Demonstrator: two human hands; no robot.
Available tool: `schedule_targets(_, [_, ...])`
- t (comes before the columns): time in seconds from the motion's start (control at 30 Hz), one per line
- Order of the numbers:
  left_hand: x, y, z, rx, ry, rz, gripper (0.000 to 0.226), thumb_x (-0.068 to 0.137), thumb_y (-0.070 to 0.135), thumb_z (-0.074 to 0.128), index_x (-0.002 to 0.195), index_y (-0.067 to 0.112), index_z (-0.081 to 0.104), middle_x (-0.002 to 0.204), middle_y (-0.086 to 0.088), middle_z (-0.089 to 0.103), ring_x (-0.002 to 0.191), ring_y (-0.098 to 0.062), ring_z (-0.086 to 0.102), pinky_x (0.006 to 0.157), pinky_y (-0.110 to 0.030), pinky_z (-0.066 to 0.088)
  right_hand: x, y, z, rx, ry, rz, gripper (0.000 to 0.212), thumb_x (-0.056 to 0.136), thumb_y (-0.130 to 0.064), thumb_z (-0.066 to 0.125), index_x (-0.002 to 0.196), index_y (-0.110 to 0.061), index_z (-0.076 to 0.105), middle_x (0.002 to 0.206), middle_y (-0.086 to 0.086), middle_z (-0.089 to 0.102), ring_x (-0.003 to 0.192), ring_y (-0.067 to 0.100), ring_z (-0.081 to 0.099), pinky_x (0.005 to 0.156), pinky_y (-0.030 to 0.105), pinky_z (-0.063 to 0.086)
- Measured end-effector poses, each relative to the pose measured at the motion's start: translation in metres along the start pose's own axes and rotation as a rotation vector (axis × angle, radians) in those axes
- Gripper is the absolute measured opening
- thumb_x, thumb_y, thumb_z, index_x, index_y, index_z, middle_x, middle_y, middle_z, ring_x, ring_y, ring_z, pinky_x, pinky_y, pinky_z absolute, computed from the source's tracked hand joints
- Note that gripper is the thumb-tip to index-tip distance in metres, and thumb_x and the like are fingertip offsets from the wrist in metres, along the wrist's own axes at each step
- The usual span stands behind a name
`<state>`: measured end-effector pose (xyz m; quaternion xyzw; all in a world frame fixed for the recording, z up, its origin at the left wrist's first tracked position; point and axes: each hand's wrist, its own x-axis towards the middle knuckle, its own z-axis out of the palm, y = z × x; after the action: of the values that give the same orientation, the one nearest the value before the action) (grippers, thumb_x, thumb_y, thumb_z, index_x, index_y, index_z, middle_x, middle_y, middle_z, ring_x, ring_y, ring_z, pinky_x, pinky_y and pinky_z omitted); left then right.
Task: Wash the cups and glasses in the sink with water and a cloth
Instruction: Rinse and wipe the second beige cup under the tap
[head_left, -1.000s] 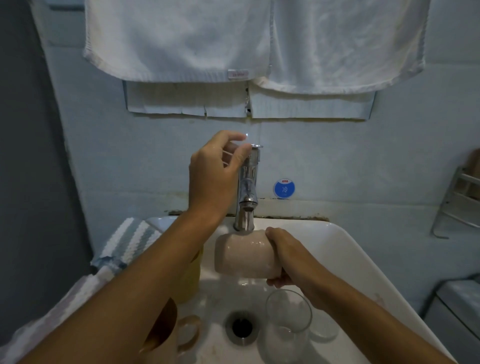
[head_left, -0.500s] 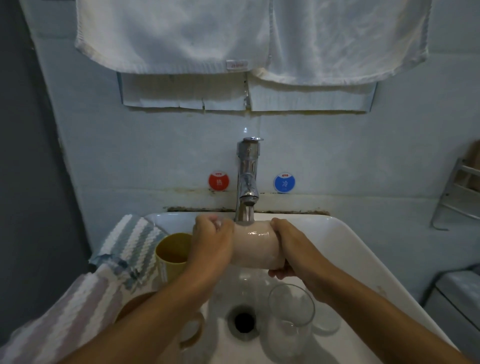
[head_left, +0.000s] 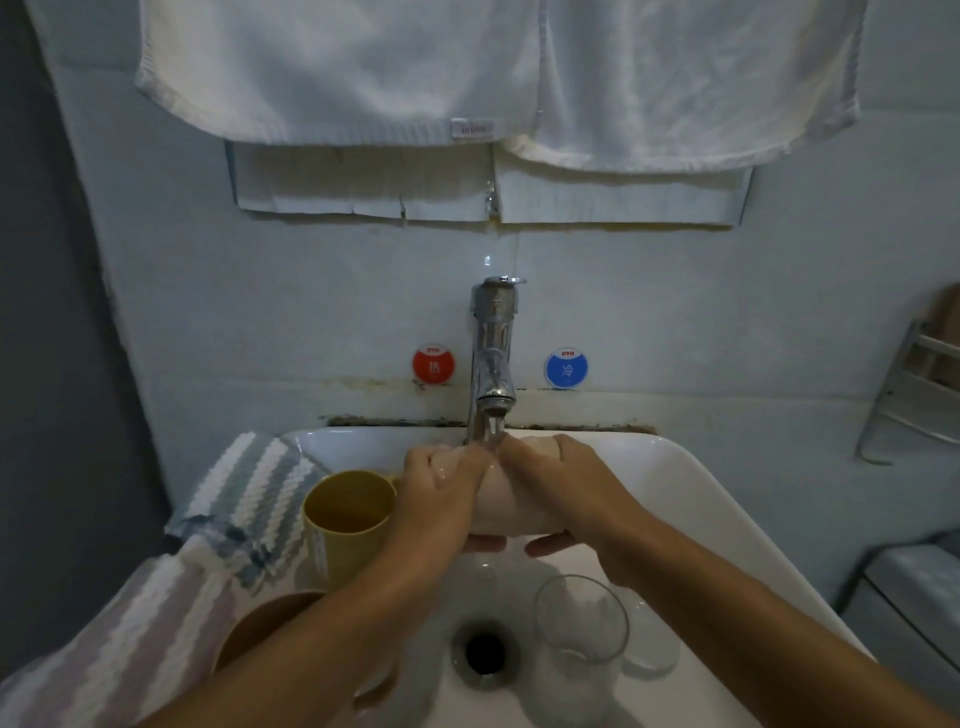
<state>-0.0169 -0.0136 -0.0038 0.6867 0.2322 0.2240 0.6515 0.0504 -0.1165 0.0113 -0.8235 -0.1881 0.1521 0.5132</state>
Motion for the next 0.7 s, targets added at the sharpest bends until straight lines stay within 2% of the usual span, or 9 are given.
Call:
schedule_targets(0.07, [0.002, 0.002, -0.002, -0.027, 0.015, -0.015, 0.019, 0.102, 0.034, 0.044, 0.119, 0.026, 0.043, 0.094, 0.006, 0.042, 0.08, -0.017, 0.054, 0.056, -0.033, 0.06, 0.004, -0.007, 0.0, -0.033, 0.015, 0.011, 0.041, 0.097, -0.045, 0.053, 0.128, -0.019, 0.048, 0.127, 0.007, 0.049, 0.107, 0.029, 0.055, 0.075, 0.043, 0.062])
schedule_targets(0.17, [0.003, 0.001, -0.006, -0.009, -0.018, -0.009, 0.023, 0.103, 0.035, 0.042, 0.123, 0.025, 0.045, 0.104, 0.0, 0.047, 0.088, -0.022, 0.057, 0.067, -0.044, 0.062, 0.008, -0.007, 0.004, -0.018, 0.046, 0.019, 0.028, 0.102, -0.039, 0.043, 0.121, -0.019, 0.049, 0.124, 0.008, 0.05, 0.103, 0.03, 0.056, 0.073, 0.044, 0.062])
schedule_targets(0.3, [0.005, 0.003, -0.009, 0.034, -0.064, -0.027, 0.049, 0.089, 0.037, 0.065, 0.131, 0.024, 0.043, 0.116, -0.004, 0.05, 0.097, -0.024, 0.058, 0.068, -0.042, 0.062, 0.004, 0.008, 0.011, 0.121, 0.007, -0.001, 0.043, 0.094, -0.051, 0.055, 0.125, -0.022, 0.045, 0.11, -0.002, 0.05, 0.096, 0.02, 0.056, 0.065, 0.033, 0.062])
schedule_targets(0.37, [0.005, 0.004, -0.01, 0.036, -0.081, -0.054, 0.052, 0.088, 0.037, 0.067, 0.132, 0.024, 0.042, 0.119, -0.005, 0.05, 0.098, -0.024, 0.058, 0.069, -0.041, 0.063, 0.003, 0.013, 0.01, 0.163, -0.003, -0.009, 0.044, 0.094, -0.049, 0.057, 0.127, -0.023, 0.045, 0.111, -0.002, 0.05, 0.099, 0.021, 0.056, 0.065, 0.033, 0.063])
schedule_targets(0.47, [0.007, 0.006, -0.007, 0.019, -0.062, -0.069, 0.031, 0.099, 0.034, 0.052, 0.127, 0.024, 0.044, 0.106, -0.003, 0.049, 0.089, -0.023, 0.056, 0.066, -0.042, 0.062, 0.005, 0.014, 0.008, 0.152, 0.043, -0.034, 0.029, 0.101, -0.036, 0.048, 0.127, -0.023, 0.046, 0.124, 0.005, 0.049, 0.108, 0.026, 0.055, 0.07, 0.038, 0.063])
schedule_targets(0.53, [0.011, 0.006, -0.004, -0.003, -0.006, -0.113, 0.021, 0.102, 0.032, 0.046, 0.121, 0.023, 0.046, 0.098, -0.002, 0.047, 0.085, -0.026, 0.055, 0.067, -0.047, 0.061, 0.003, 0.013, 0.009, 0.134, 0.068, -0.055, 0.022, 0.104, -0.033, 0.042, 0.123, -0.024, 0.047, 0.126, 0.005, 0.048, 0.108, 0.026, 0.054, 0.07, 0.039, 0.063])
schedule_targets(0.63, [0.017, 0.01, -0.002, -0.019, 0.008, -0.251, 0.029, 0.1, 0.034, 0.049, 0.121, 0.014, 0.052, 0.112, -0.017, 0.055, 0.094, -0.036, 0.061, 0.071, -0.049, 0.061, 0.0, 0.015, 0.01, 0.17, 0.016, -0.075, 0.03, 0.097, -0.041, 0.054, 0.123, -0.028, 0.048, 0.116, 0.0, 0.052, 0.1, 0.022, 0.057, 0.069, 0.037, 0.063])
schedule_targets(0.7, [0.021, 0.012, -0.001, -0.01, -0.001, -0.285, 0.033, 0.097, 0.036, 0.053, 0.121, 0.014, 0.055, 0.116, -0.02, 0.057, 0.097, -0.037, 0.061, 0.072, -0.049, 0.061, -0.001, 0.016, 0.008, 0.208, -0.034, -0.097, 0.042, 0.087, -0.046, 0.066, 0.12, -0.029, 0.046, 0.105, -0.007, 0.053, 0.092, 0.017, 0.059, 0.065, 0.029, 0.062])
